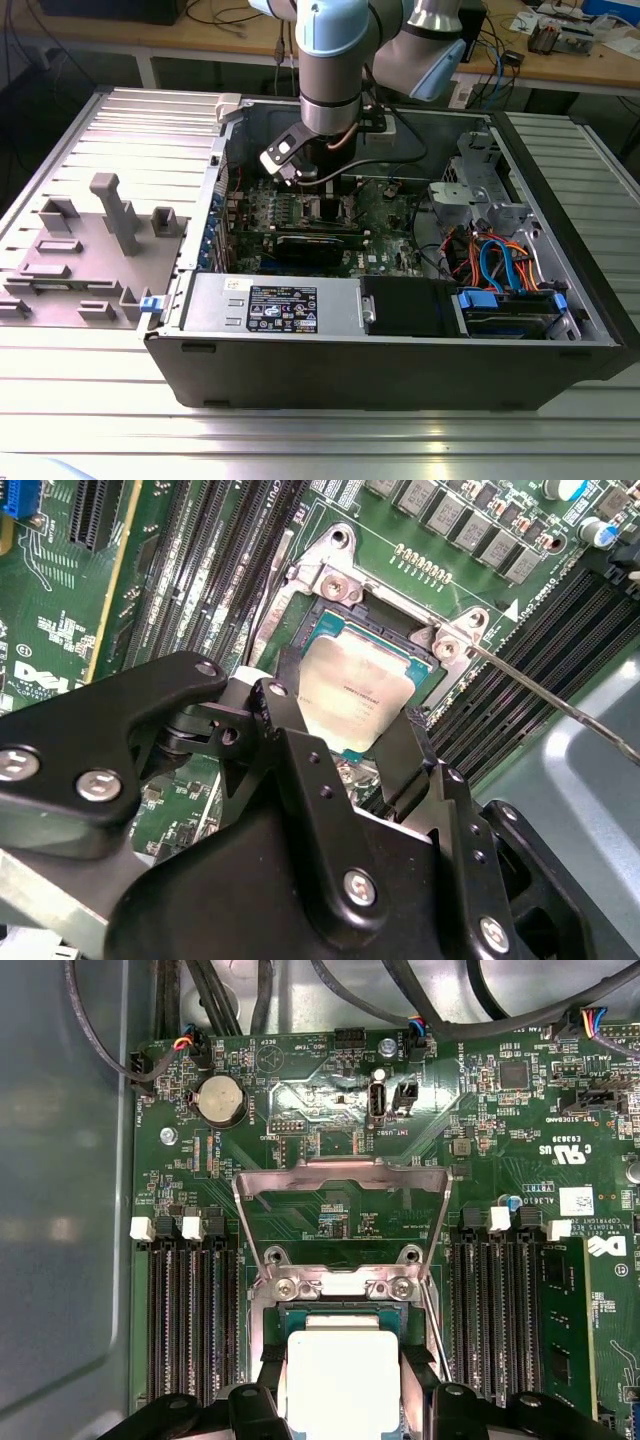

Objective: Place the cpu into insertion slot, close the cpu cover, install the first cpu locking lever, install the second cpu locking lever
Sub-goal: 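Place the cpu into insertion slot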

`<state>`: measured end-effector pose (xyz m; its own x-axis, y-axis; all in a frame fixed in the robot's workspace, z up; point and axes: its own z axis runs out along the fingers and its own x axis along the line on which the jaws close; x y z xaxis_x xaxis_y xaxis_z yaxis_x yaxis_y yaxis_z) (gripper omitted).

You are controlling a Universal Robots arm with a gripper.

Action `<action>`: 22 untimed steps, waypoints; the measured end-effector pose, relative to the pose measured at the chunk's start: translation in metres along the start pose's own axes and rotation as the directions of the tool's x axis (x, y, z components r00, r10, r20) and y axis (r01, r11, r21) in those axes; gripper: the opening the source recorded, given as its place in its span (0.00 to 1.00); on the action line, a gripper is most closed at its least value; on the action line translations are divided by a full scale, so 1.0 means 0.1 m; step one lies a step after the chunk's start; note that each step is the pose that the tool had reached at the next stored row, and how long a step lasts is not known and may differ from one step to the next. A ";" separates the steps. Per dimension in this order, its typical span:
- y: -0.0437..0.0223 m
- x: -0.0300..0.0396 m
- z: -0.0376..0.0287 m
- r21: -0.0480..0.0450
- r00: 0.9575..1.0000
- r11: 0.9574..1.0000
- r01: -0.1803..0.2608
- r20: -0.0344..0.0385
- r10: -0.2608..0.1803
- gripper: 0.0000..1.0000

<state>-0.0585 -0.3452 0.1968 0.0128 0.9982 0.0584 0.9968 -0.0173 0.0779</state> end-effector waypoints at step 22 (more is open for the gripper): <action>0.013 0.011 -0.167 0.008 1.000 1.000 -0.002 0.000 0.002 0.40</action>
<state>-0.0585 -0.3451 0.2136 0.0149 0.9982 0.0584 0.9974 -0.0190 0.0701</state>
